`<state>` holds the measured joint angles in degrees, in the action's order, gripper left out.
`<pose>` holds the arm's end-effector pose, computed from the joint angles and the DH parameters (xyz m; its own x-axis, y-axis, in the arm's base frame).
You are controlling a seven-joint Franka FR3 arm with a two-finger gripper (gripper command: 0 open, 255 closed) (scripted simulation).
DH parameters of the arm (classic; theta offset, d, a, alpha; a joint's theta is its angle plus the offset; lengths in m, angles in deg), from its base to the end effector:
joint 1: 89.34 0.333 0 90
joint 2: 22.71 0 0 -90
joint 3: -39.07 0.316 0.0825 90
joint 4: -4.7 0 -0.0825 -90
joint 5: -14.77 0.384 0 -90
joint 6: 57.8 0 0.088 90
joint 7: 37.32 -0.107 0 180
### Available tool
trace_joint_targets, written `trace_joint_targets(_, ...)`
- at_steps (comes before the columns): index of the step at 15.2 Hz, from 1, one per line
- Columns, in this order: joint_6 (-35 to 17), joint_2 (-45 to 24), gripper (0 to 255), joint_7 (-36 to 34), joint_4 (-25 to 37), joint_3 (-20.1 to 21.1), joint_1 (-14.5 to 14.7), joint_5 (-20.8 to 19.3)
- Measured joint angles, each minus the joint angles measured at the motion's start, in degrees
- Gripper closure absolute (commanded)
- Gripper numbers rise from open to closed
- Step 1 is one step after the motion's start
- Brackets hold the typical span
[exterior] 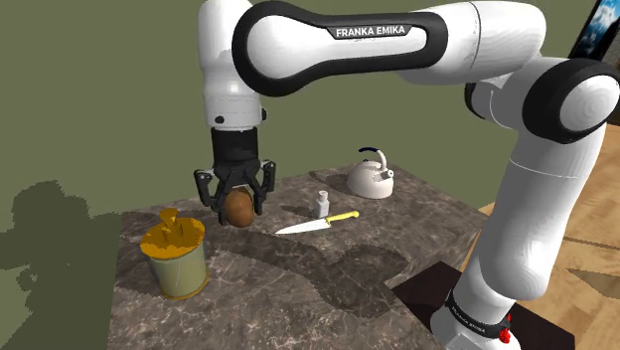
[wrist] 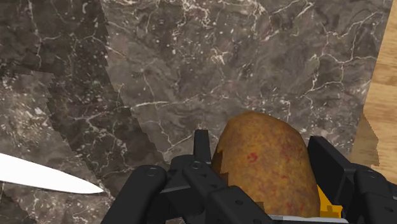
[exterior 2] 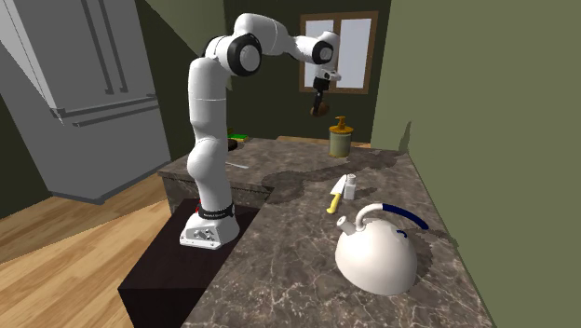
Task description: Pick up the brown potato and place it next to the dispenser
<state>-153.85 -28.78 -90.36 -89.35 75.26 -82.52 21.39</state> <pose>0.4298 0.3954 0.5521 0.9682 -0.1818 -0.1717 -0.1952 -0.9787 -0.0640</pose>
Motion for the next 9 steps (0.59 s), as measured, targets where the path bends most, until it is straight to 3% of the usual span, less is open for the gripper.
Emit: trace_joint_targets(9, -6.8, 0.2, 255, 1.2, -7.1, -0.1, -0.2, 0.3)
